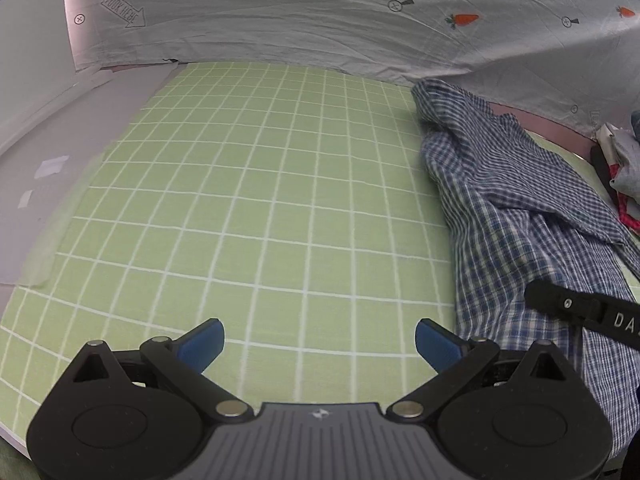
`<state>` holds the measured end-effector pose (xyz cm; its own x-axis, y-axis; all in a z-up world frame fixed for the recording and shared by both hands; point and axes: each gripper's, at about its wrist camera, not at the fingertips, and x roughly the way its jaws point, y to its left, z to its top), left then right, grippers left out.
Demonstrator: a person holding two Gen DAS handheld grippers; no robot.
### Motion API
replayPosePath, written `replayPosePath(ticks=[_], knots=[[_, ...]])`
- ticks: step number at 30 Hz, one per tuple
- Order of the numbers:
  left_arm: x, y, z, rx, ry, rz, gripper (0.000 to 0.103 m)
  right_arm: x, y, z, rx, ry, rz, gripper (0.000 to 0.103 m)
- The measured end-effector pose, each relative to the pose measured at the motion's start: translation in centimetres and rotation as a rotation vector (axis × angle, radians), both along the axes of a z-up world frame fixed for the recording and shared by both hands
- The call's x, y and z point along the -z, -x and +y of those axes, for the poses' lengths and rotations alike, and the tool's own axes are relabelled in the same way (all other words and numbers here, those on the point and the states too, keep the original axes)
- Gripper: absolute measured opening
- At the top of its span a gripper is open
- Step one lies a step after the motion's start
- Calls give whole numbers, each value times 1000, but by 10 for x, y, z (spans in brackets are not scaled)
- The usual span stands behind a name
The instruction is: Fold clothes
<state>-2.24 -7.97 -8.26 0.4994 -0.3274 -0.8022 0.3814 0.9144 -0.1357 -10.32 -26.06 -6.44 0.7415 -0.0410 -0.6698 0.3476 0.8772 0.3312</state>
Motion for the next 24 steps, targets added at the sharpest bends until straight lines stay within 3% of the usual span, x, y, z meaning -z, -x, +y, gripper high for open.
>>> replayPosePath(ticks=[4,9,13,16,19,24], knots=[[6,19,-29,21,-16,15,101,1,17,-44,16,40,29,3],[13,33,-49,26,-47,41,101,18,22,-68,-16,184,120,4],[14,33,-59,9,-78,43,101,44,18,-67,-66,225,216,19],[10,29,-67,-2,-99,29,101,47,16,-67,-111,247,232,26],[7,24,-74,-26,-97,30,101,38,15,-83,-100,186,194,47],[1,12,-94,-75,-77,26,101,19,18,-119,-42,146,112,59]])
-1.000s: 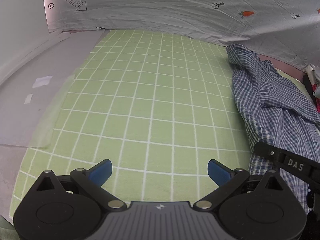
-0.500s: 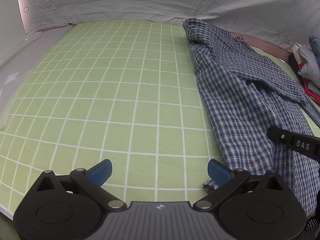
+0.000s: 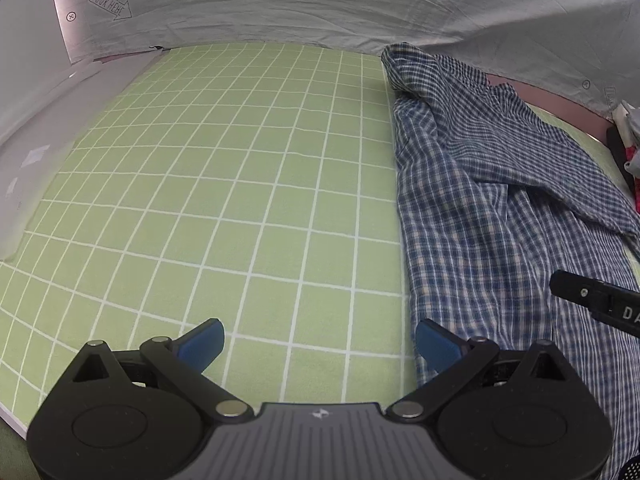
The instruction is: Fold clothes
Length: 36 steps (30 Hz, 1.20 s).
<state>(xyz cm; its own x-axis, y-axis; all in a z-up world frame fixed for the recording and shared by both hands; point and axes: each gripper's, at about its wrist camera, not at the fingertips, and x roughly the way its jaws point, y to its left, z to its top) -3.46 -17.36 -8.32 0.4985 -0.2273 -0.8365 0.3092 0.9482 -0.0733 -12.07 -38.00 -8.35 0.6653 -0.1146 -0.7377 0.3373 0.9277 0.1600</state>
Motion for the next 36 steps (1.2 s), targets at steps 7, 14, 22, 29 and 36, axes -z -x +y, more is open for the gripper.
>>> replayPosePath(ticks=[7,14,22,29,36], knots=[[4,-23,-50,-7,-31,-7,101,0,-7,-75,136,8,5,61],[15,-67,-91,-37,-85,-14,101,6,-14,-166,318,15,-4,61],[27,-125,-129,4,-138,-25,101,22,-41,-278,461,86,-9,75],[28,-149,-142,32,-164,-35,103,41,-71,-309,409,2,49,77],[26,-164,-140,2,-138,-4,103,22,-79,-316,352,2,-49,15]])
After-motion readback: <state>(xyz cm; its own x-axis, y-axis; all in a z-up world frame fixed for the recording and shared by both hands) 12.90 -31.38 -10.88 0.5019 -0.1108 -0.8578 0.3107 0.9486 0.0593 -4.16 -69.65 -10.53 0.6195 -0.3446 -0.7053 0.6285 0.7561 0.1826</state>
